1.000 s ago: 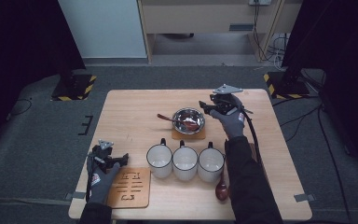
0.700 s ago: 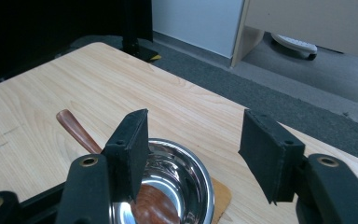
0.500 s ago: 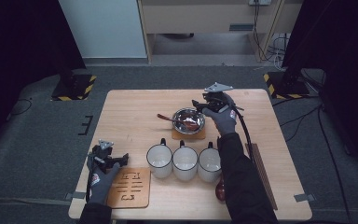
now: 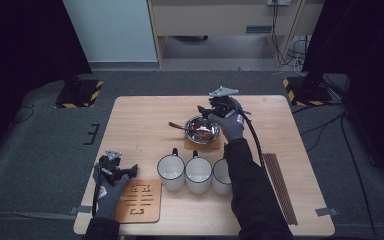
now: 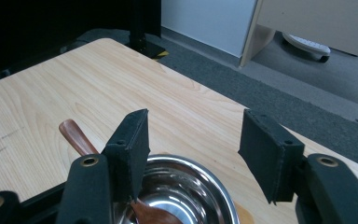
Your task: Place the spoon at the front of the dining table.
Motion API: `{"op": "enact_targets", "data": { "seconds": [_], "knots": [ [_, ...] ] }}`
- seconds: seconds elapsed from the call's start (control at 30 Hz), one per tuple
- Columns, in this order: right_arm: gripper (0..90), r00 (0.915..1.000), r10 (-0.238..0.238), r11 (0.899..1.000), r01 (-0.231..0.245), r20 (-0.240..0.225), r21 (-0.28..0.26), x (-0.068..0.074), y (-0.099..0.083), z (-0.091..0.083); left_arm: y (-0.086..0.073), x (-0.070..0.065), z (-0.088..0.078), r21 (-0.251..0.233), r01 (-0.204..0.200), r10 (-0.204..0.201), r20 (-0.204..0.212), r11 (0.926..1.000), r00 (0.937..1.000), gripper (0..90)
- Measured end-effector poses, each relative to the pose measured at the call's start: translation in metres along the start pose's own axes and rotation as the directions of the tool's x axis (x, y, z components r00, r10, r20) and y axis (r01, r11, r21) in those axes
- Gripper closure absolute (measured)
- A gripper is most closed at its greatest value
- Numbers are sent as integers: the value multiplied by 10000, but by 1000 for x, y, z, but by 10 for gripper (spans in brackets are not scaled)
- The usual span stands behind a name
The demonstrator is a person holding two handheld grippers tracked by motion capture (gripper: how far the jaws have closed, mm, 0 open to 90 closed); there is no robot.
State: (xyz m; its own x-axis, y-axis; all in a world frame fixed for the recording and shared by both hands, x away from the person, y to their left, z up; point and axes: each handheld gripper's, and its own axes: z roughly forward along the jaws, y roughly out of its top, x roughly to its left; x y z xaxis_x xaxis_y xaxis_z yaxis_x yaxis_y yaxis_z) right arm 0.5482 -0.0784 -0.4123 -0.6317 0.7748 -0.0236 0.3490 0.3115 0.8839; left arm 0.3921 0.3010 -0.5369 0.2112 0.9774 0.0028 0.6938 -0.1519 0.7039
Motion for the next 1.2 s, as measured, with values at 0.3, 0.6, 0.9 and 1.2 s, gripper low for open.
{"op": "enact_targets", "data": {
  "seconds": [0.3, 0.6, 0.9, 1.2],
  "knots": [
    [435, 9997, 90, 9999, -87, -221, 124, 5, 0, 14, 0, 0, 0, 13, -1, 1, 3, 10000, 10000, 14],
    [451, 9990, -78, 9983, 103, -433, 582, 10, -9, 28, 0, 0, 0, 11, -2, 2, 3, 10000, 10000, 14],
    [481, 9975, -206, 9956, 267, -679, 901, 16, -17, 35, 0, 0, 0, 12, 0, 0, 3, 10000, 10000, 14],
    [495, 9952, -240, 9907, 363, -944, 1309, 21, -29, 46, 0, 0, 0, 11, 0, 0, 4, 10000, 10000, 14]
  ]
}}
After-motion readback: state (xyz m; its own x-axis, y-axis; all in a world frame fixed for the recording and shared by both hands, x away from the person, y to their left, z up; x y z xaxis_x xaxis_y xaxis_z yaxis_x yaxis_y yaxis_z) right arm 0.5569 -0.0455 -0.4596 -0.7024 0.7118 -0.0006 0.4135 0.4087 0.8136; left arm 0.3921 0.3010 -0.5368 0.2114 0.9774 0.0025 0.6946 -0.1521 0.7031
